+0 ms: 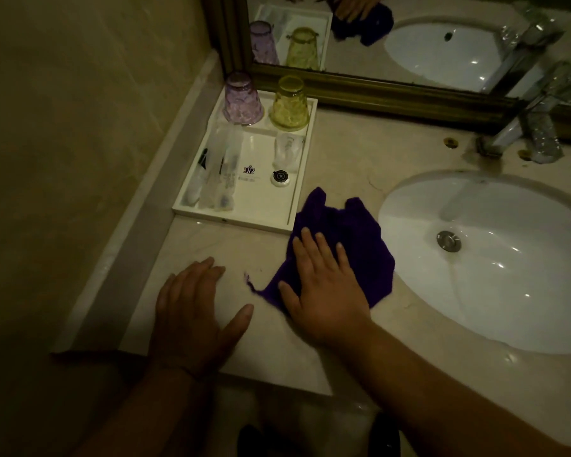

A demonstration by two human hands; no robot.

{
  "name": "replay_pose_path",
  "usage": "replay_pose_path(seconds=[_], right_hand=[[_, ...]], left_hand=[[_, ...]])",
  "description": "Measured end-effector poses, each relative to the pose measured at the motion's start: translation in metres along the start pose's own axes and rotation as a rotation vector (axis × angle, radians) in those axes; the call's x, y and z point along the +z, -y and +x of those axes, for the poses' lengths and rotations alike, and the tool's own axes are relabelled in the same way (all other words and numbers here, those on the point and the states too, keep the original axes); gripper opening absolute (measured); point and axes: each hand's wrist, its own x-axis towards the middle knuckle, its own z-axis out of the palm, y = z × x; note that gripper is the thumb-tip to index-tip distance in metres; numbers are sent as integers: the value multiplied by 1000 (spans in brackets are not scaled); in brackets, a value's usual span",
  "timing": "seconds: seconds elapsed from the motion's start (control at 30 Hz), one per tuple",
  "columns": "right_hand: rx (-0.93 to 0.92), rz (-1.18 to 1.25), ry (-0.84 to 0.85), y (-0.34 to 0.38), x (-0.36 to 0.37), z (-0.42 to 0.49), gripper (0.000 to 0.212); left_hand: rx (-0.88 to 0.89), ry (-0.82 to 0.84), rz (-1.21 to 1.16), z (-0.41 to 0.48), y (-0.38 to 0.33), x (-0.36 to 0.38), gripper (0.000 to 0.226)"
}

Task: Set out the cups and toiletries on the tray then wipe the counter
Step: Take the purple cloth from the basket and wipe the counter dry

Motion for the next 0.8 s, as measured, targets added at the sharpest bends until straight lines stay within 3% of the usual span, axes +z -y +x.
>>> replay_pose_path(seconds=[0.17, 0.33, 0.43, 0.5, 0.57, 0.6, 0.7, 0.8], right_hand=[[-87, 15, 68, 35, 24, -65, 79], [-107, 38, 65, 37, 25, -74, 79], [-127, 192, 24, 35, 14, -78, 74], [-62, 355, -105, 27, 3, -87, 57], [43, 309, -303, 8, -11, -97, 24], [140, 264, -321, -4, -19, -101, 13], [452, 193, -5, -33, -37, -105, 43], [547, 170, 182, -44, -37, -99, 52]], left_hand=[[39, -90, -35, -3, 5, 8, 77], [103, -179, -46, -5, 8, 17, 73], [124, -232, -48, -6, 8, 18, 63], [154, -250, -35, -7, 4, 15, 51], [179, -209, -49, -9, -8, 9, 47], [174, -163, -61, -9, -19, 5, 51], [48, 35, -38, -9, -60, -5, 60], [-88, 253, -37, -4, -82, -6, 47]])
